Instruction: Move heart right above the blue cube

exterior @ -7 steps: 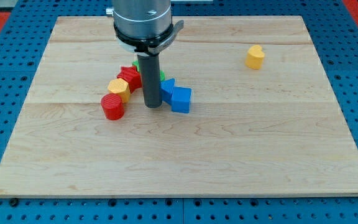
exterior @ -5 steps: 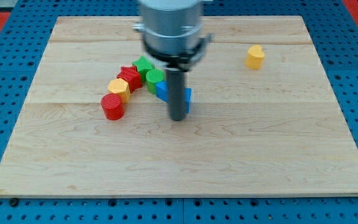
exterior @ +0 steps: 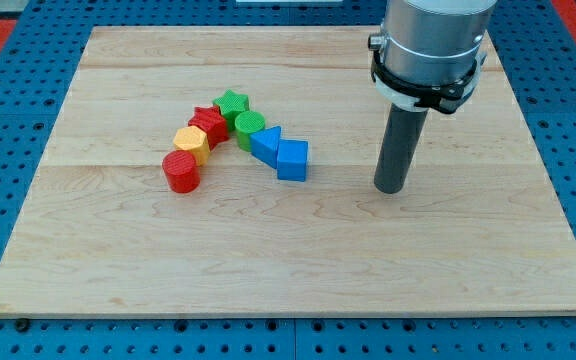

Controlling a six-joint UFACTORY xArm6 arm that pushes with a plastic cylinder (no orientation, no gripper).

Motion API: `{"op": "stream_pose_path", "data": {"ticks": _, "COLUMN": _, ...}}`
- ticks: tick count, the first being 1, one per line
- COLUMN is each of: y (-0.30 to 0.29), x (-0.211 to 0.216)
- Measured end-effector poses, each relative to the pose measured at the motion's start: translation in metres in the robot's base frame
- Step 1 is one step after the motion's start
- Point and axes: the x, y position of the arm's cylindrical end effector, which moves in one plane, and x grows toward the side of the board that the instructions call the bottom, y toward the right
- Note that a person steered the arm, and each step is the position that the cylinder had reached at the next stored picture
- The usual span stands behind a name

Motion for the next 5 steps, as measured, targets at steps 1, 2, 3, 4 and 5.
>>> {"op": "stream_pose_path", "data": {"ticks": 1, "y": 0.022, "x": -0.004}}
{"op": "stream_pose_path", "data": {"ticks": 2, "y": 0.066, "x": -0.035}}
{"op": "stream_pose_path", "data": {"ticks": 3, "y": 0.098, "x": -0.084}}
{"op": "stream_pose_path", "data": {"ticks": 4, "y": 0.114, "x": -0.126}}
{"op": "stream_pose_path", "data": {"ticks": 5, "y": 0.114, "x": -0.148}}
